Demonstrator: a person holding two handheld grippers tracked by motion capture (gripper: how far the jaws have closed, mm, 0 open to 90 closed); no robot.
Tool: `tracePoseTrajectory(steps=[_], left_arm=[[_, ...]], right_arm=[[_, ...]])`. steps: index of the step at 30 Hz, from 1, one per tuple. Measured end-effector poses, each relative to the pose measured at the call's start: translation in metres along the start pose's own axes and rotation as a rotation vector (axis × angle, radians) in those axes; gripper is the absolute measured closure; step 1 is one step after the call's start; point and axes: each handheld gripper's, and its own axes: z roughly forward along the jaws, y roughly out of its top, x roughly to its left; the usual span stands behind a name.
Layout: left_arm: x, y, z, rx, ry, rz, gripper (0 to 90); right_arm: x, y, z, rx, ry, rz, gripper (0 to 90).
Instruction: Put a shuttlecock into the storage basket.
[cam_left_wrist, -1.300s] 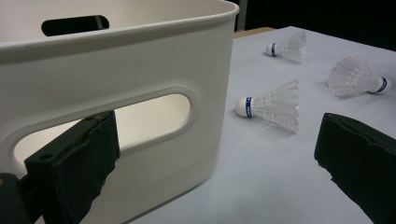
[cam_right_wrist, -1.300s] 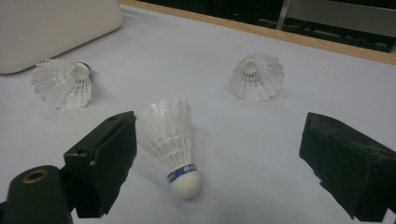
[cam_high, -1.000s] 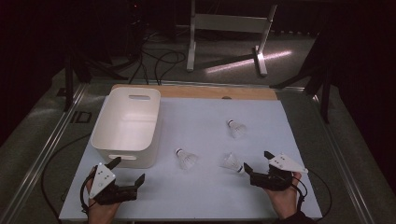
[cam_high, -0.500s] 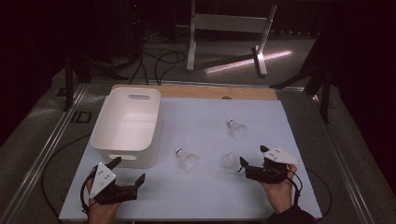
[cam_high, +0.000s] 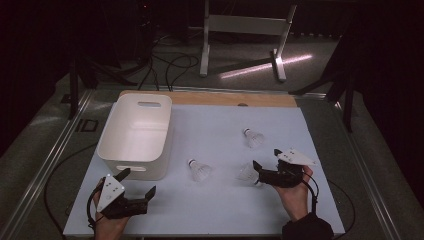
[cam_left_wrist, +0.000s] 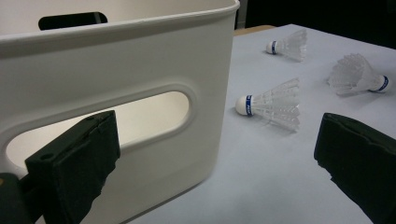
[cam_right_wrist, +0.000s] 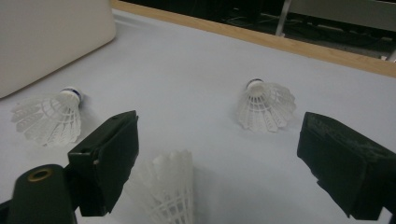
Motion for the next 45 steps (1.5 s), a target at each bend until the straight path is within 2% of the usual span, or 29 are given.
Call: tracePoseTrajectory(steps=[9,19,28,32,45], left_arm=[[0.0,0.0,0.0,0.004,0.0,0.002,0.6],[0.0,0.0,0.001,0.006,-0.001,0.0,0.6],[0.001,0.0,0.0,0.003,-0.003,0.001,0.6],[0.001,0.0,0.001,0.002,-0.004,0.0,0.6],[0.0,0.0,0.001,0.003,-0.005,-0.001,0.6]], right_arm=[[0.001,0.008,0.014,0.013,0.005,-0.009,9.3],[-0.007,0.012,0.025,0.024,0.003,0.028,9.2],[-0.004,0.025,0.038,0.06,-0.001,-0.002,9.2],[-0.005,0.027,0.046,0.078,-0.003,0.002,9.2],[-0.016,0.021,0.069,0.143,-0.011,0.017,9.4]])
